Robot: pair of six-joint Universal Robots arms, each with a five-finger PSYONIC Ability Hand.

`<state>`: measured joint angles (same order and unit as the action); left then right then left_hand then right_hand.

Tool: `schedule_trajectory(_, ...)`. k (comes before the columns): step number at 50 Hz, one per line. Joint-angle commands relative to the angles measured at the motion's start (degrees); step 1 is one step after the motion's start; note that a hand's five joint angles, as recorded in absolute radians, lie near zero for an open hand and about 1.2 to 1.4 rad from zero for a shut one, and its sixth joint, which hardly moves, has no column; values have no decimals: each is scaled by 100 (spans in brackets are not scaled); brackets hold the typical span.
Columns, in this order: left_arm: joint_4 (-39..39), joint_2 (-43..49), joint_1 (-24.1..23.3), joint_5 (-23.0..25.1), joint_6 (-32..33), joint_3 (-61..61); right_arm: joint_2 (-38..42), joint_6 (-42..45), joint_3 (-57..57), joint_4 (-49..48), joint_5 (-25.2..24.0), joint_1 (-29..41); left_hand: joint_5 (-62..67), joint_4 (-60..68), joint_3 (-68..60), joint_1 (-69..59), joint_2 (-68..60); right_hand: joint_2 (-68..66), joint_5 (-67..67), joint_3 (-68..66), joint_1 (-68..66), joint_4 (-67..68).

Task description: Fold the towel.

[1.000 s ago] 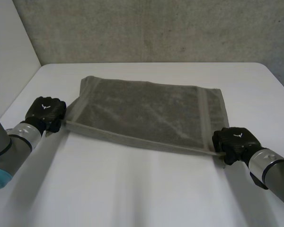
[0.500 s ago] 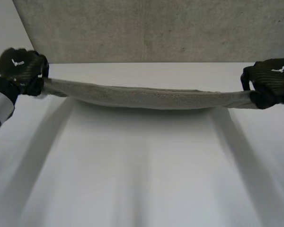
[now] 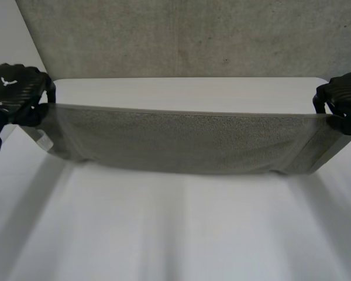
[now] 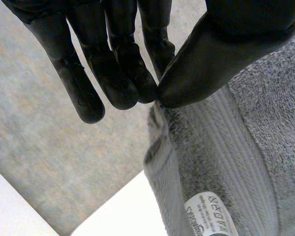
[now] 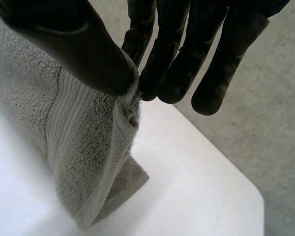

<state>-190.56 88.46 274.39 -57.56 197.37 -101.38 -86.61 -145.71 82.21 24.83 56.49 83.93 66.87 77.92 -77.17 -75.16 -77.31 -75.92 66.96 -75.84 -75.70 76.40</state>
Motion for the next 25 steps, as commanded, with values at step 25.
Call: schedule_trajectory(25,151,4873,-940,-775,29,4162,4300,-423,-3210,-1508,871,1011,313,208,-283,-484,-269,-408,304,-416,-430,360)
